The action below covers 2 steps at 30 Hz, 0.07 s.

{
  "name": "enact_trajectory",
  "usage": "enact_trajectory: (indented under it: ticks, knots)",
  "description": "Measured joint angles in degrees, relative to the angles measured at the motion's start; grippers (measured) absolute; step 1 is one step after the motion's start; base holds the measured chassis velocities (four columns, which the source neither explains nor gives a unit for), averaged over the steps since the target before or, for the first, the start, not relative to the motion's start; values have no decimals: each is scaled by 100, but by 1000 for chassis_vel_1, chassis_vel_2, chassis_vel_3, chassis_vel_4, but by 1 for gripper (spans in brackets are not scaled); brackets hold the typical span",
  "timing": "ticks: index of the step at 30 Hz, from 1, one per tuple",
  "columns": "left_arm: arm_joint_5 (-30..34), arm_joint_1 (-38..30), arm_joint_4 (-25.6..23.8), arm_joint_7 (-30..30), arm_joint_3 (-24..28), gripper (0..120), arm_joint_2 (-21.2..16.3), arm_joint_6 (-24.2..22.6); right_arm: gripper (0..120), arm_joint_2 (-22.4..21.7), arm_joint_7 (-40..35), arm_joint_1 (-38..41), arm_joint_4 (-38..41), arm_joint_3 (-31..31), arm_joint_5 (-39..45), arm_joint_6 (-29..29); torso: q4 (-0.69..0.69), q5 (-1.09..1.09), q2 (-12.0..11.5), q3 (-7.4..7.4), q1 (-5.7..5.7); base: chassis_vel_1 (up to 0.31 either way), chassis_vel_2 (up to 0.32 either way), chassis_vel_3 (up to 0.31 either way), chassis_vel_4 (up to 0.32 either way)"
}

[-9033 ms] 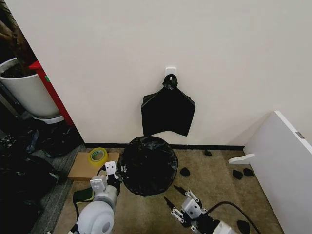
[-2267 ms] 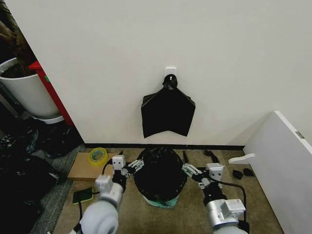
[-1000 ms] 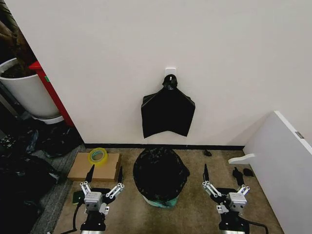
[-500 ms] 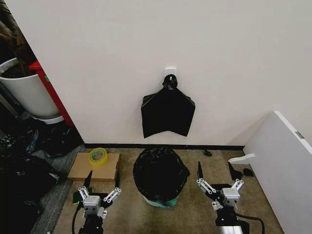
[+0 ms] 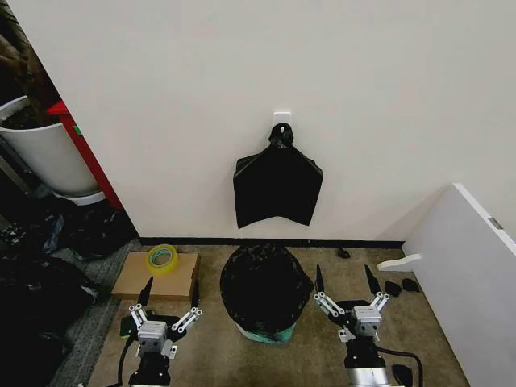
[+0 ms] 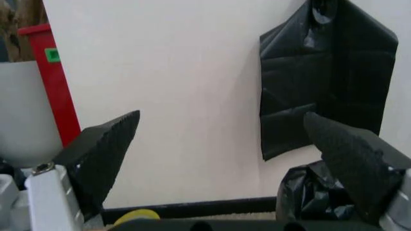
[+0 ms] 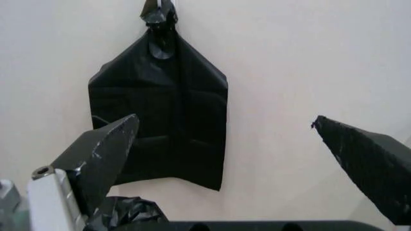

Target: Place the garbage bag over the trash bin.

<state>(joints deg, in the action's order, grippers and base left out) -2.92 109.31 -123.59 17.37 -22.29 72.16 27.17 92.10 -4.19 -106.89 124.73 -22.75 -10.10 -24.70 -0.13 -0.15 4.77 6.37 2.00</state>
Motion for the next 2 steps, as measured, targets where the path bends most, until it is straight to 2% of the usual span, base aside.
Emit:
enact_trajectory:
  ticks: [2]
  knots:
    - [-22, -3, 6, 5, 9, 100, 3, 0, 100, 1, -5, 0, 0, 14, -8, 0, 0, 0, 0, 0, 0, 0, 0, 0, 0]
